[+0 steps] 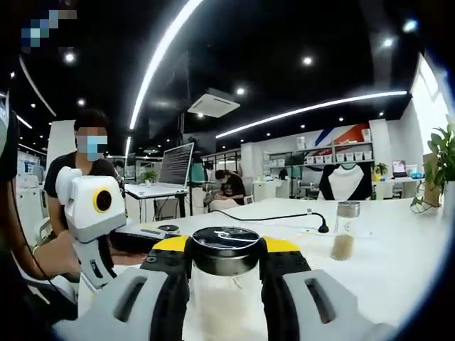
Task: Rotate the seasoning bottle until the label or dispensing opening points toward the visible target arrow and the bottle remains upright within the marked orientation range
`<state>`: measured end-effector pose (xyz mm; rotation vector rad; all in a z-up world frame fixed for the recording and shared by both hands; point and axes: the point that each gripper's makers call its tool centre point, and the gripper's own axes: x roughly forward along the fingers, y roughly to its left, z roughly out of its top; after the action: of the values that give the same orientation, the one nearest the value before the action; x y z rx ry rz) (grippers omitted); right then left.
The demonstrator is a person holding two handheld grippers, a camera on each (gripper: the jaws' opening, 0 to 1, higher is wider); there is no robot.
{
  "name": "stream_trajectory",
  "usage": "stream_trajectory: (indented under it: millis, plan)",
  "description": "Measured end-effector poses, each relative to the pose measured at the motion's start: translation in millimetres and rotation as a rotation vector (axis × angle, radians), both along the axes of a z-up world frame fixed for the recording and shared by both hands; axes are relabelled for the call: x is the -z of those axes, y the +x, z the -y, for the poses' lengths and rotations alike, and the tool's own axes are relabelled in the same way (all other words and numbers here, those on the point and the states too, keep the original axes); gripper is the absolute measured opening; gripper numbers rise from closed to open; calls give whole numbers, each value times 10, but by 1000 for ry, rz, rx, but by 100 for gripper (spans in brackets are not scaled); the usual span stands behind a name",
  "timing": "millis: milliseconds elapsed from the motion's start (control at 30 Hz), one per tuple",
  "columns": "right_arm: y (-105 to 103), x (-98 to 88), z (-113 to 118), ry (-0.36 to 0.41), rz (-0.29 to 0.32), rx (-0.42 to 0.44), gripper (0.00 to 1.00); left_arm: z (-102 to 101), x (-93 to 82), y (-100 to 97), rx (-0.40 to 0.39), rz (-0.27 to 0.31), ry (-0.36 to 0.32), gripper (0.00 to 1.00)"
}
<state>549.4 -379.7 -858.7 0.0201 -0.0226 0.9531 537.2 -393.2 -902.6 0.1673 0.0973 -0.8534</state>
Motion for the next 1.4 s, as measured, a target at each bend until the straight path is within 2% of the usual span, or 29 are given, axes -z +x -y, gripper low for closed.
stream_trajectory:
  millis: [333, 533, 633, 733, 800, 967, 1100, 1167, 1200, 1300, 1333, 1400]
  plan:
    - [-138, 66, -3, -9, -25, -55, 35, 85, -32, 42, 32, 15, 20, 75]
    - [-193, 97, -3, -23, -23, -89, 35, 205, -117, 17, 124, 89, 36, 64]
    - [-225, 125, -7, -23, -28, -107, 35, 219, -80, 43, 148, 109, 81, 61]
    - [-247, 148, -10, -18, -45, -122, 35, 299, -45, -6, 219, 83, 68, 60]
    - [-259, 157, 13, -14, -52, -128, 35, 337, -9, -64, 272, 85, 98, 60]
    - [-277, 159, 28, -9, -56, -147, 35, 335, 44, -10, 276, 84, 112, 56]
    - [-289, 163, 28, -10, -53, -162, 35, 354, 55, -16, 307, 72, 97, 56]
    - [-287, 166, 31, -14, -44, -169, 35, 394, 88, -82, 364, 72, 117, 57]
    - [-284, 166, 36, -12, -46, -169, 35, 389, 77, -55, 349, 76, 109, 58]
    - [-287, 163, 35, -15, -44, -176, 35, 400, 115, -12, 357, 72, 109, 53]
    - [-284, 162, 35, -15, -46, -177, 36, 415, 122, -21, 370, 57, 98, 53]
    - [-279, 156, 34, -11, -52, -179, 36, 418, 145, -20, 381, 64, 112, 53]
